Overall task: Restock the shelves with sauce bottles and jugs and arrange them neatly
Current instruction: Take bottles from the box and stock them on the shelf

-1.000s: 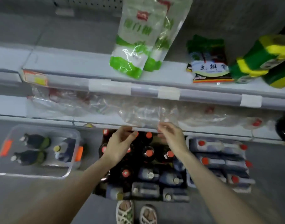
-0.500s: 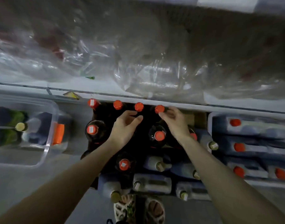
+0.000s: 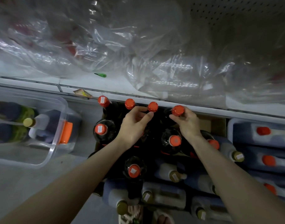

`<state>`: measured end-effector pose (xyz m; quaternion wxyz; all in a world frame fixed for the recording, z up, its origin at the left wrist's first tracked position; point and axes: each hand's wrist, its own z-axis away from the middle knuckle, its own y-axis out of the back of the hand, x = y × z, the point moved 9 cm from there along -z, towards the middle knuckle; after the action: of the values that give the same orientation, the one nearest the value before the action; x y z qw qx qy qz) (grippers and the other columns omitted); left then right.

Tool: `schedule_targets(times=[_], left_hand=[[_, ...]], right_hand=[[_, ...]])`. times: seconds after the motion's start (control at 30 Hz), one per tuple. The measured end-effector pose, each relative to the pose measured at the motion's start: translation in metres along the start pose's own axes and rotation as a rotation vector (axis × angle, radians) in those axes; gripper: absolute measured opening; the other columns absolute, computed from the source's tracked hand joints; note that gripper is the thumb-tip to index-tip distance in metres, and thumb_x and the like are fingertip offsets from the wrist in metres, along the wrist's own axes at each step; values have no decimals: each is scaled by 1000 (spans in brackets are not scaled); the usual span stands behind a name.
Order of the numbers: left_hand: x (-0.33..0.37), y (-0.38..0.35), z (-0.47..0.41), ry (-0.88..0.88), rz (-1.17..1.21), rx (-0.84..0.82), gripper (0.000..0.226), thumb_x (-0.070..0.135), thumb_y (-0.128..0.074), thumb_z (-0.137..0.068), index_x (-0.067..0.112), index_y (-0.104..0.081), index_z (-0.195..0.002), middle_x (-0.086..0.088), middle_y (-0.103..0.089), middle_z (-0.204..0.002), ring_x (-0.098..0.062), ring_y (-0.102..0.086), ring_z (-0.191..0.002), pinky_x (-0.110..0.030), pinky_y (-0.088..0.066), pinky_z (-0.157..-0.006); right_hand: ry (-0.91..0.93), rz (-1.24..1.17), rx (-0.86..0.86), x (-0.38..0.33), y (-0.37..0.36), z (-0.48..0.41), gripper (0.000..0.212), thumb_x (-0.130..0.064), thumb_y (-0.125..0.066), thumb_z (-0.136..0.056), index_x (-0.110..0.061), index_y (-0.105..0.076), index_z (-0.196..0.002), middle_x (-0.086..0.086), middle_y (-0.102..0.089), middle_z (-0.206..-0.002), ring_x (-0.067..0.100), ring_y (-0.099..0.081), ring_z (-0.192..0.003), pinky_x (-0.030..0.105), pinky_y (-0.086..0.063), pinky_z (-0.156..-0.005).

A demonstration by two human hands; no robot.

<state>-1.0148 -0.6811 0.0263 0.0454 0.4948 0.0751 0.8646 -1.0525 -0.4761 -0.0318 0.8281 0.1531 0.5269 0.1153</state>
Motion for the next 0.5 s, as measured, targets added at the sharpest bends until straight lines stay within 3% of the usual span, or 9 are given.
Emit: schedule_targets(times=[0.07, 0.2, 0.3, 0.4, 0.5], left_hand=[[7, 5, 6, 4, -2, -1, 20, 29, -61, -93, 19, -59, -111, -2, -67, -94, -19, -66, -90, -32, -55, -71], [28, 14, 30, 8, -6, 12, 13, 27, -62, -92, 22, -59, -103, -1, -67, -92, -19, -66, -90, -20, -52, -67], [62, 12, 58, -3, -21, -20, 4, 28, -62, -91, 29, -59, -94, 0, -66, -89, -14, -64, -86, -22, -50, -76], [108, 12, 89, -16, -14, -26, 9, 31, -66, -89, 34, -59, -93, 2, -68, -92, -14, -64, -88, -32, -51, -84], [169, 12, 126, -50, -7, -70, 17, 30, -65, -89, 30, -58, -105, -1, -67, -100, -15, -65, -95, -31, -51, -86]], right_hand=[[26, -35, 19, -15, 6, 4, 22, -10, -76, -80, -18, -65, -97, -1, -67, -91, 14, -62, -88, 21, -45, -81], [53, -47, 10, -53, 23, 27, 21, -12, -76, -81, -19, -66, -97, -2, -69, -93, 9, -62, -86, 7, -45, -77], [62, -84, 7, -93, 50, 54, 20, -10, -74, -82, -13, -68, -101, -2, -70, -97, 5, -64, -92, 6, -44, -79], [100, -145, 0, -152, 80, 85, 22, -5, -73, -82, -24, -66, -92, -11, -69, -90, -7, -63, -82, 7, -45, -78], [159, -181, -2, -223, 117, 121, 25, -6, -74, -82, -28, -64, -89, -6, -69, -91, 2, -63, -86, 11, -46, -82]])
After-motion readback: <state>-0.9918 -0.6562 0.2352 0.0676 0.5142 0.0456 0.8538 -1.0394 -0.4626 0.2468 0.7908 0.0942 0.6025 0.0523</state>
